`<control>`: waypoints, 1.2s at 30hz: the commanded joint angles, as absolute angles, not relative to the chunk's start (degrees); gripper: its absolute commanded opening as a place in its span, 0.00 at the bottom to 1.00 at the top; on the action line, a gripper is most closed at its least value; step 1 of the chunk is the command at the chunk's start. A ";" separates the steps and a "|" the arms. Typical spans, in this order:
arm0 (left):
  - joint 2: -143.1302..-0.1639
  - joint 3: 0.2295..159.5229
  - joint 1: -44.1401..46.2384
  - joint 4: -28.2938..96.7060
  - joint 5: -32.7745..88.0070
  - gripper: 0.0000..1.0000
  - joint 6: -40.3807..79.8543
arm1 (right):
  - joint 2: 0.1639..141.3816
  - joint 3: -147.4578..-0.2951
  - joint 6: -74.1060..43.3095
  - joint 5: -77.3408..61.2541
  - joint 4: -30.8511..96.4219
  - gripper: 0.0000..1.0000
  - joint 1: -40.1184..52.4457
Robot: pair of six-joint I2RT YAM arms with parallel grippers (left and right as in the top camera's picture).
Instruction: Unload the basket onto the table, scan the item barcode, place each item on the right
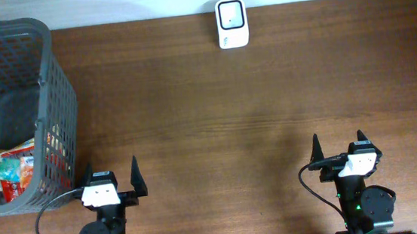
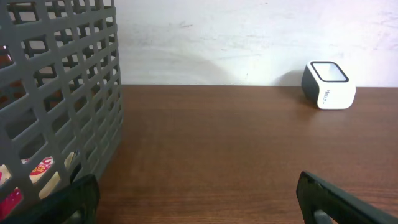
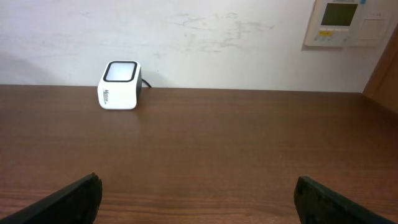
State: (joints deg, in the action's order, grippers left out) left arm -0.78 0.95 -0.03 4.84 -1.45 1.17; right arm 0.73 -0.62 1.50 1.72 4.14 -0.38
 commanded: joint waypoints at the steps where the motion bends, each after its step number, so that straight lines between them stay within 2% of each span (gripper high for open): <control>1: -0.30 0.51 -0.34 4.73 -0.80 0.99 1.72 | 0.21 -0.32 1.04 3.09 4.51 0.98 -0.01; 32: -0.30 0.51 -0.34 4.73 -0.78 0.99 1.74 | 0.19 -0.32 1.04 3.09 4.51 0.98 -0.01; 36: -0.30 0.54 -0.12 3.03 9.67 0.99 1.76 | 0.21 -0.32 1.04 3.07 4.51 0.98 -0.01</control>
State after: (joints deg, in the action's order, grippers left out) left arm -0.78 0.95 -0.03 4.45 1.10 1.19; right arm 0.73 -0.62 1.45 1.72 4.14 -0.38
